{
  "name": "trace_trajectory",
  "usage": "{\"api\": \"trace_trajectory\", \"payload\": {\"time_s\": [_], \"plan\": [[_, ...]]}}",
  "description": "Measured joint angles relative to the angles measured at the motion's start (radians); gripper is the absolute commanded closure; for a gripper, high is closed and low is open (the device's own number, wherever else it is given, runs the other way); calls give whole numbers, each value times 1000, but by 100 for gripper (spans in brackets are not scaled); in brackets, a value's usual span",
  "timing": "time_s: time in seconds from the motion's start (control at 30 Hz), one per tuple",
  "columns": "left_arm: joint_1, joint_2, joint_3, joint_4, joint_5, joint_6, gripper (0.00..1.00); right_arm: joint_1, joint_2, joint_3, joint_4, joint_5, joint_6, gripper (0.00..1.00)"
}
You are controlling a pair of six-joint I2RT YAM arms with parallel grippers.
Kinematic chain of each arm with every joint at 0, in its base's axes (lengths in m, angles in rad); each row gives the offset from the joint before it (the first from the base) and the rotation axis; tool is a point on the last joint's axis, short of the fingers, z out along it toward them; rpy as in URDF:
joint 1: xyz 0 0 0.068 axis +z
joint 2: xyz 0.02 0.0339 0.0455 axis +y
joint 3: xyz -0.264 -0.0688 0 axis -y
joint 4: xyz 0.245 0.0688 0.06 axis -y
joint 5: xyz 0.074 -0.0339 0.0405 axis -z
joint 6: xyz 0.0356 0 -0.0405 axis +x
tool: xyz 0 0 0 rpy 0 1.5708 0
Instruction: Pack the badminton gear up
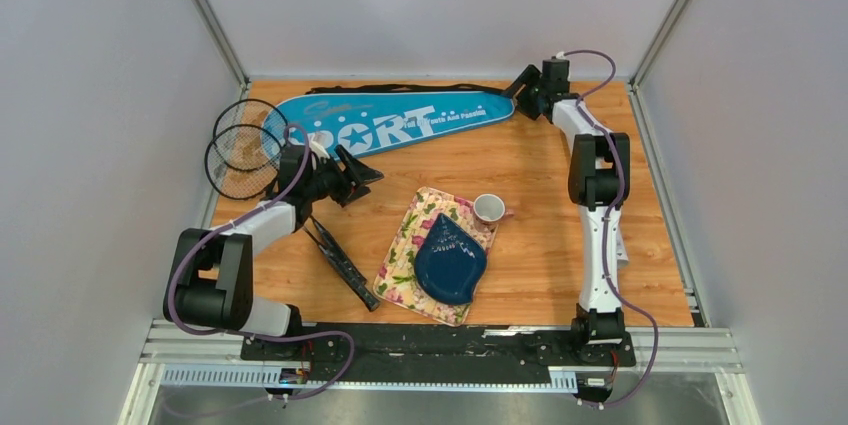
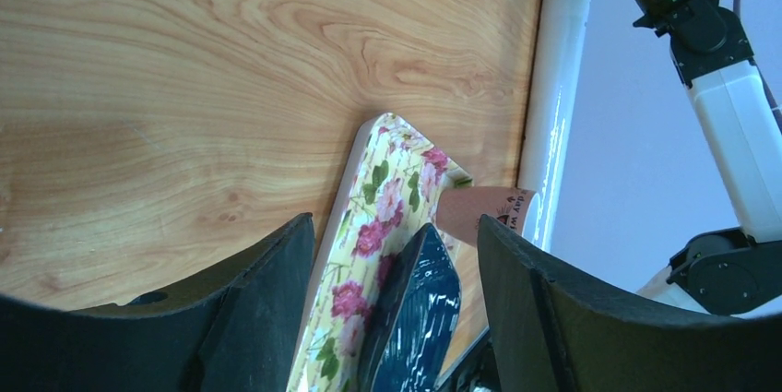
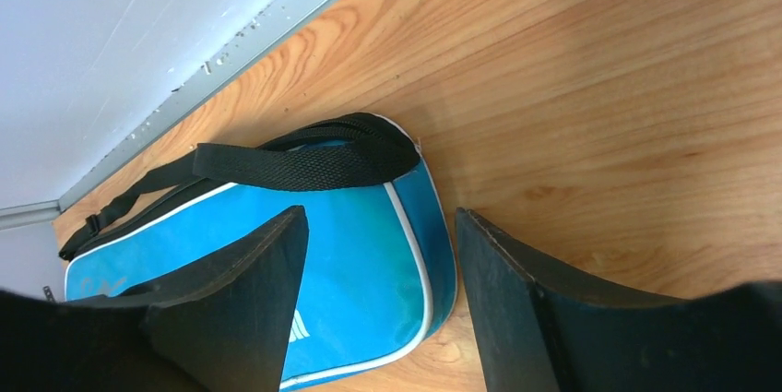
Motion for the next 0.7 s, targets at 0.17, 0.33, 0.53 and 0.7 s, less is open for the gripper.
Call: {"api": "trace_trajectory", "payload": {"time_s": [0.17, 0.33, 0.53, 0.7], "plan": [[-3, 0, 14, -8, -1, -1, 27, 8, -2, -28, 61, -13, 8, 51], [-8, 23, 63, -14, 9, -6, 28, 21, -1, -44, 77, -12, -6, 77], [-8, 69, 104, -16, 13, -17, 28, 29, -2, -49, 105, -12, -31, 100], [-9, 130, 194, -31, 19, -59, 29, 32, -42, -69, 142, -11, -87, 100]]}}
